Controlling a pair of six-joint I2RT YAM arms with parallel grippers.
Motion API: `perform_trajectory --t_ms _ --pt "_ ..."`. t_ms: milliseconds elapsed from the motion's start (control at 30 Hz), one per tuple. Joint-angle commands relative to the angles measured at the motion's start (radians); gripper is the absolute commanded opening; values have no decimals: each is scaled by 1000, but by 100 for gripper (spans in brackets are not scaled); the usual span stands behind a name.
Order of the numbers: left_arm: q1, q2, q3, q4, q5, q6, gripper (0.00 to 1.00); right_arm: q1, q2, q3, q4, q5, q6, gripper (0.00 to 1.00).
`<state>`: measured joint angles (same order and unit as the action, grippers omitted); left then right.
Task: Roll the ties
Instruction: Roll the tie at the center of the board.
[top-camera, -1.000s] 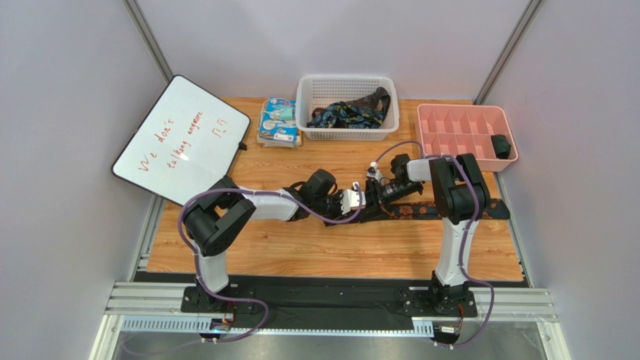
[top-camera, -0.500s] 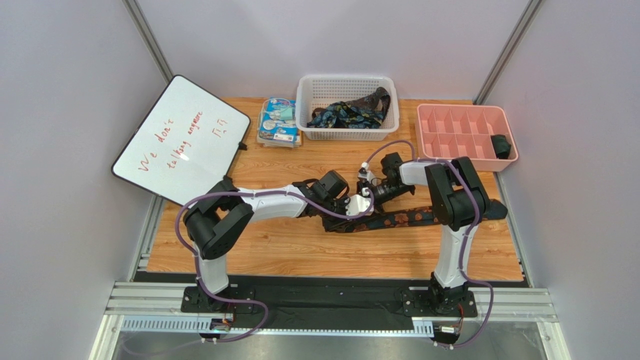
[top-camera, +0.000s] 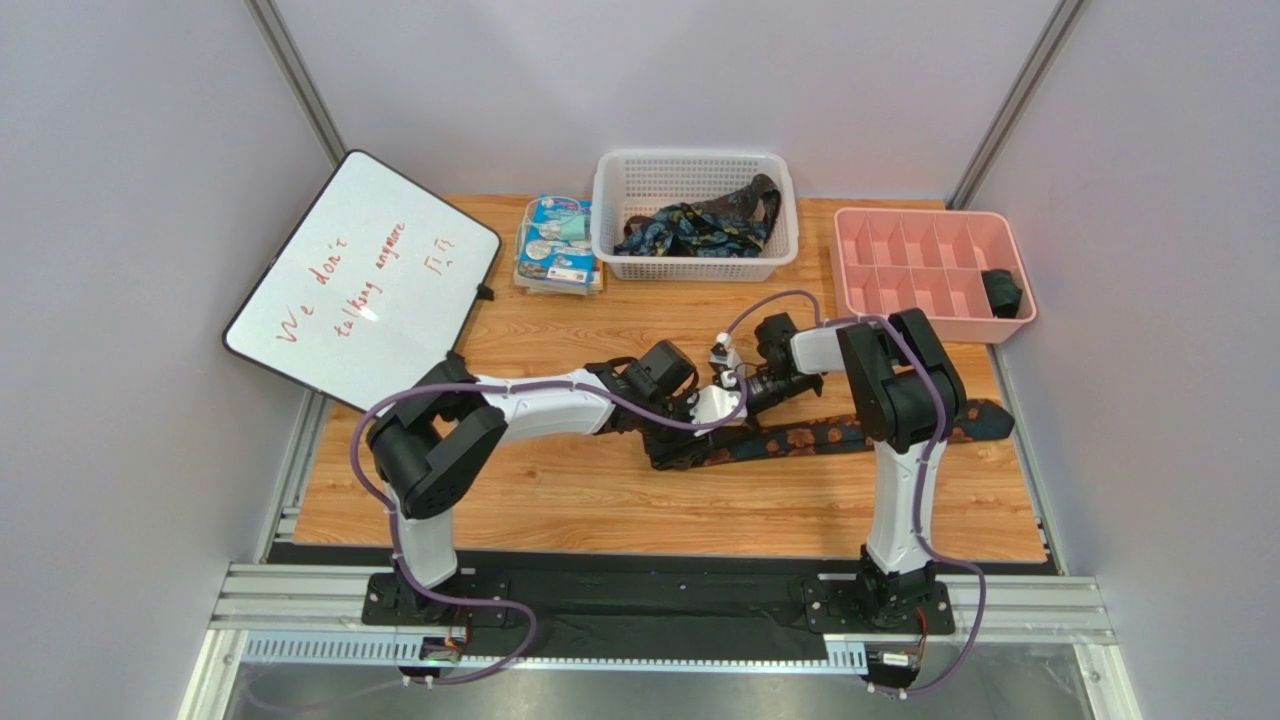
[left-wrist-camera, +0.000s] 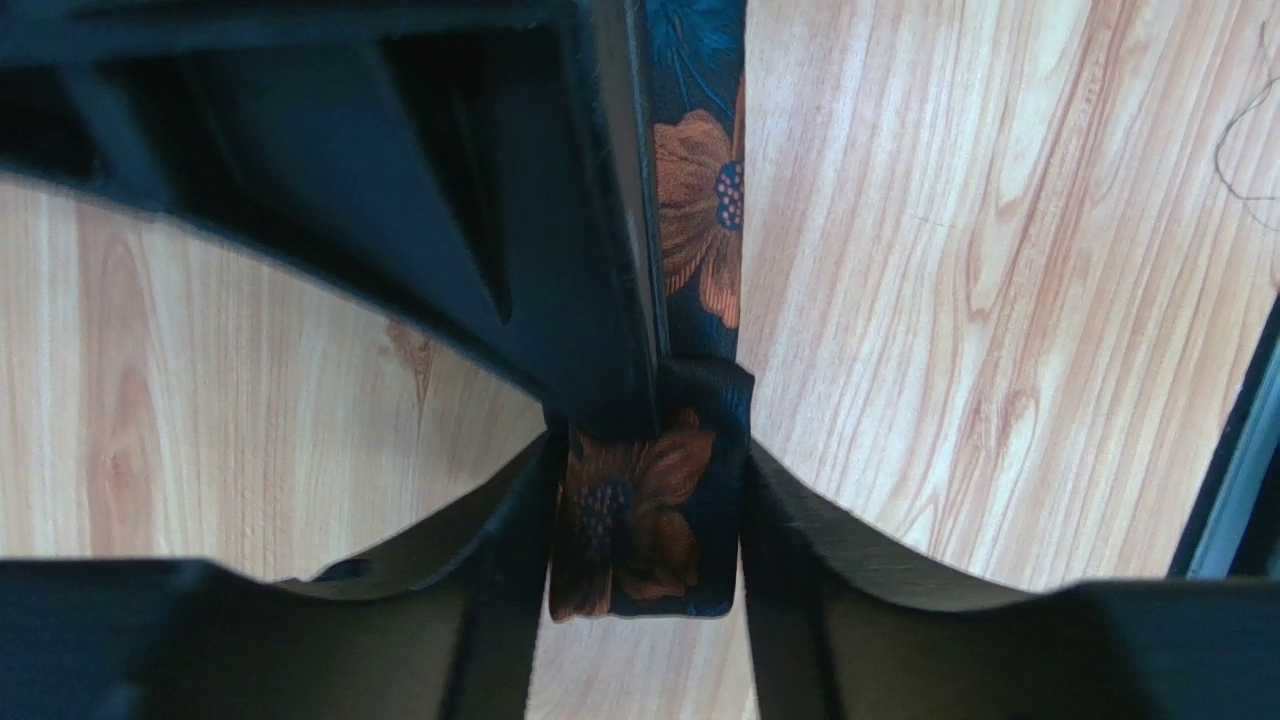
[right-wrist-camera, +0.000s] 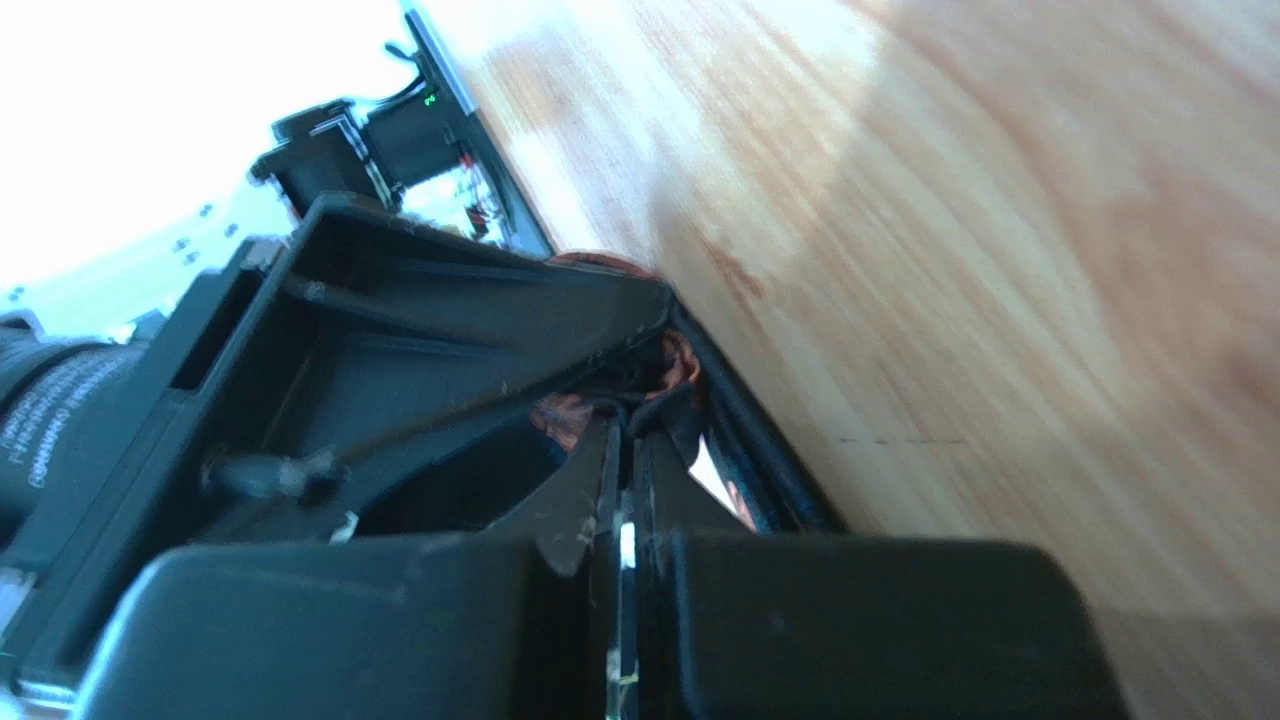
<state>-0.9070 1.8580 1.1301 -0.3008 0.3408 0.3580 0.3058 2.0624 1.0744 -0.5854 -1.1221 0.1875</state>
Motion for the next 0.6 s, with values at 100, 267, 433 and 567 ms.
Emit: perform_trajectory --t_ms 100,267,433,567 --pt "108 -166 -257 286 164 -165 70 -43 80 -11 -33 93 -63 0" --pt "108 -185 -438 698 182 -255 76 -42 94 7 -85 162 -88 0" --pt "77 -91 -438 857 165 -258 76 -42 114 16 -132 225 -103 0" --pt "57 -25 -409 861 168 -220 67 -34 137 45 -165 272 -94 0"
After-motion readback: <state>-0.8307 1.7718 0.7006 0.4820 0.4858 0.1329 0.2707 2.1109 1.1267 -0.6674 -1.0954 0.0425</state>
